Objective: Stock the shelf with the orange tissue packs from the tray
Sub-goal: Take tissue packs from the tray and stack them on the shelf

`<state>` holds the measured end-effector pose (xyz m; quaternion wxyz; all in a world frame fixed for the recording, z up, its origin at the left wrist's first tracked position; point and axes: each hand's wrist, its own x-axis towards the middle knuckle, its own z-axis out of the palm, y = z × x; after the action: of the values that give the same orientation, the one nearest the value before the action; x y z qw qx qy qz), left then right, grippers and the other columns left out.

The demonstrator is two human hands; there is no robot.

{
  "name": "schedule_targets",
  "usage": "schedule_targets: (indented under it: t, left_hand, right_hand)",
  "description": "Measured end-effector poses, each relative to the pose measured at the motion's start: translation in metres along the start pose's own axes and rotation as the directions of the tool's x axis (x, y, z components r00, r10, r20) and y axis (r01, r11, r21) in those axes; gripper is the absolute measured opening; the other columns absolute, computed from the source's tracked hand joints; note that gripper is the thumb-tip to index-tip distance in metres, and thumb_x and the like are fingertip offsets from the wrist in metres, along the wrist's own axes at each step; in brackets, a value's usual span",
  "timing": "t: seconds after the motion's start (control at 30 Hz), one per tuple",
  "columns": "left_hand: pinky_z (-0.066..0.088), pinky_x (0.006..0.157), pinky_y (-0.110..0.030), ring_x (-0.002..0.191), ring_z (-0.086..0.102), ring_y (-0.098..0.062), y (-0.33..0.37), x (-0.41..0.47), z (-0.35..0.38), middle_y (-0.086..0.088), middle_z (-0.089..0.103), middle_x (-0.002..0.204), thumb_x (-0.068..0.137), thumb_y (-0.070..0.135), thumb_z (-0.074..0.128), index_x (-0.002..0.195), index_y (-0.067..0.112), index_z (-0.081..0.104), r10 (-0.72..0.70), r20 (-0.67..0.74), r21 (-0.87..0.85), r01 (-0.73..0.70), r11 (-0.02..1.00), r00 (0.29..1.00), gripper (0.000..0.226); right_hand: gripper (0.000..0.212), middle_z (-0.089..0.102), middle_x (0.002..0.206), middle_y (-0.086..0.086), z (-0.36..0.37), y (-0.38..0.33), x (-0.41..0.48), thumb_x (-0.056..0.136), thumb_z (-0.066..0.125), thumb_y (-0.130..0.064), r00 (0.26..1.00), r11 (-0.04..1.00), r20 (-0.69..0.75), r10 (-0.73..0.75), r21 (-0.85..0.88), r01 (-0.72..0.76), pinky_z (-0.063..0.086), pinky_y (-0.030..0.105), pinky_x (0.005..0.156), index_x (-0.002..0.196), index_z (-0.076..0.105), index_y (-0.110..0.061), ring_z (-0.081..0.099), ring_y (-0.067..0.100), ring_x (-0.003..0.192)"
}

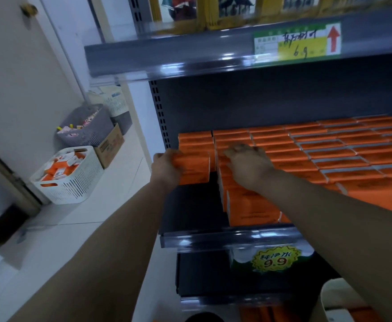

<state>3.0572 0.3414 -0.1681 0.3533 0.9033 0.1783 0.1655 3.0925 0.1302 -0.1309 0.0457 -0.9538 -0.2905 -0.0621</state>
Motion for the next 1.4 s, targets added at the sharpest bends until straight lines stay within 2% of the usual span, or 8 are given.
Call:
schedule_targets:
  t: [0.17,0.3,0.43,0.73,0.87,1.03,1.17,1.4]
  left_hand:
    - [0.047,0.097,-0.046,0.119,0.047,-0.035,-0.001,0.013,0.034,-0.012,0.043,0.13,0.086,0.001,0.047,0.137,0.027,0.045,-0.069,0.001,0.029,0.069,0.997,0.998,0.057]
    - [0.047,0.089,-0.046,0.115,0.049,-0.032,-0.005,0.013,0.045,-0.008,0.048,0.124,0.086,0.005,0.048,0.132,0.024,0.043,-0.099,-0.139,0.071,0.109,0.991,0.985,0.05]
    - [0.049,0.086,-0.048,0.106,0.051,-0.032,0.002,0.015,0.053,-0.008,0.042,0.121,0.084,0.004,0.049,0.12,0.023,0.044,-0.116,-0.158,0.028,0.122,0.992,0.981,0.042]
    - [0.046,0.093,-0.051,0.117,0.046,-0.032,0.015,0.015,0.051,-0.009,0.041,0.129,0.083,0.0,0.054,0.133,0.019,0.036,-0.164,-0.187,-0.009,0.166,0.986,0.968,0.057]
    - [0.044,0.092,-0.045,0.123,0.039,-0.031,0.028,-0.002,0.042,-0.011,0.038,0.135,0.084,-0.002,0.051,0.138,0.019,0.035,-0.101,-0.198,0.057,0.114,0.992,0.975,0.06]
    - [0.045,0.097,-0.045,0.127,0.033,-0.031,0.049,-0.03,0.025,-0.011,0.036,0.139,0.084,-0.003,0.046,0.141,0.02,0.039,0.011,-0.125,0.212,0.015,0.977,0.992,0.062]
    - [0.043,0.092,-0.041,0.127,0.033,-0.03,0.07,-0.059,0.015,-0.009,0.04,0.137,0.085,0.002,0.05,0.138,0.021,0.045,0.056,-0.078,0.276,-0.033,0.961,0.995,0.057]
    - [0.045,0.097,-0.034,0.117,0.053,-0.03,0.127,-0.118,0.053,-0.011,0.057,0.128,0.086,0.011,0.061,0.118,0.019,0.064,0.299,0.074,0.215,-0.308,0.927,0.951,0.034]
  right_hand:
    - [0.04,0.037,0.148,0.004,0.01,0.013,0.001,0.101,0.037,-0.029,0.998,1.0,0.062,0.009,0.022,-0.011,0.025,0.043,0.11,0.139,0.041,-0.02,0.03,0.022,0.138]
    - [0.038,0.041,0.144,0.003,0.015,0.019,0.004,0.101,0.036,-0.033,0.998,0.999,0.061,0.022,0.046,-0.025,0.029,0.043,0.107,0.136,0.045,-0.02,0.035,0.022,0.134]
    - [0.04,0.04,0.146,0.003,0.021,0.022,0.008,0.101,0.035,-0.033,0.999,0.997,0.052,0.011,0.078,-0.015,0.029,0.042,0.109,0.138,0.043,-0.02,0.035,0.023,0.135]
    - [0.039,0.044,0.142,0.003,0.024,0.026,0.008,0.102,0.033,-0.032,1.0,0.993,0.019,0.006,0.121,-0.008,0.03,0.04,0.108,0.138,0.042,-0.02,0.039,0.022,0.132]
    - [0.039,0.044,0.141,0.003,0.017,0.026,-0.002,0.102,0.032,-0.028,1.0,0.992,0.007,0.008,0.123,-0.008,0.03,0.04,0.105,0.139,0.041,-0.021,0.039,0.022,0.13]
    - [0.04,0.043,0.142,0.004,0.006,0.026,-0.028,0.102,0.033,-0.028,1.0,0.995,0.005,0.01,0.096,-0.011,0.029,0.04,0.104,0.141,0.039,-0.022,0.038,0.023,0.132]
    - [0.039,0.044,0.141,0.006,-0.007,0.031,-0.061,0.101,0.036,-0.029,0.999,0.996,-0.007,0.033,0.087,-0.032,0.031,0.04,0.102,0.138,0.04,-0.019,0.038,0.026,0.131]
    - [0.035,0.051,0.13,0.01,-0.022,0.08,-0.157,0.094,0.045,-0.022,0.99,0.992,-0.069,0.122,0.028,-0.121,0.036,0.043,0.097,0.129,0.048,-0.017,0.045,0.03,0.123]
